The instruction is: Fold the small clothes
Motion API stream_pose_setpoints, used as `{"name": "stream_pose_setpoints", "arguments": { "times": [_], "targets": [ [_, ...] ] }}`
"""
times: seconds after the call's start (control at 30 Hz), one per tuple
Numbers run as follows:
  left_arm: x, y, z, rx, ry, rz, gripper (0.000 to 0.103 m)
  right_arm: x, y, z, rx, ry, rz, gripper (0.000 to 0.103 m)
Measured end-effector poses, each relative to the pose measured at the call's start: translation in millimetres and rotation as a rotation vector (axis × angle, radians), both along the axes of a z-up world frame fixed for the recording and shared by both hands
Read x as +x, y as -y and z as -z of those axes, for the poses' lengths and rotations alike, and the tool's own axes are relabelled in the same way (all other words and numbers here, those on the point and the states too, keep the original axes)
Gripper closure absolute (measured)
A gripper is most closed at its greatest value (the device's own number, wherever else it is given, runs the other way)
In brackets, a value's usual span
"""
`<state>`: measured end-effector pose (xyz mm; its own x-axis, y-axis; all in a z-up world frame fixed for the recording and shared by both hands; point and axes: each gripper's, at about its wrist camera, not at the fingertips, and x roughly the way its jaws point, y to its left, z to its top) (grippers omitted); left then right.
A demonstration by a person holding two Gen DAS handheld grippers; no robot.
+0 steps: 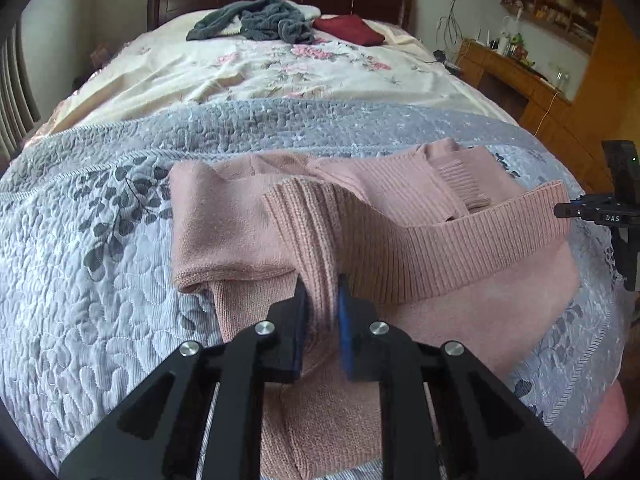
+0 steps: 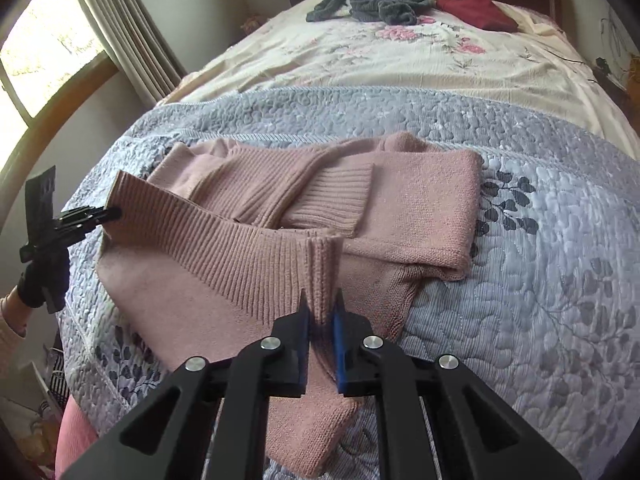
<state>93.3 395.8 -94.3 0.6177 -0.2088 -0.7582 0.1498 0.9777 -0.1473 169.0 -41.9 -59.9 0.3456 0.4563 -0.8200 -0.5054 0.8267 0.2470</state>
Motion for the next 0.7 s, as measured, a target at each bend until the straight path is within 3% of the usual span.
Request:
{"name": "stream_pose_setpoints", "arguments": {
  "times": [0.37,0.53,0.7],
  "targets": [
    [40.1,-6.4,-62.2,-0.039,0.184,-0.11,0.092,47.7,-3.1,-66.3,0.05,0.11,0.075,0.094],
    [76.3,-13.2,-64.0,-0.011,0.208,-0.158,0.092,90.9,-10.1,-63.8,0.026,0.112,0.131,0.094],
    [117.2,-23.2,-39.0,-0.005,0.142,-0.213,0.092,133.8,-18.3,-38.8,0.022,0.059,0.17,0.094]
  ]
}}
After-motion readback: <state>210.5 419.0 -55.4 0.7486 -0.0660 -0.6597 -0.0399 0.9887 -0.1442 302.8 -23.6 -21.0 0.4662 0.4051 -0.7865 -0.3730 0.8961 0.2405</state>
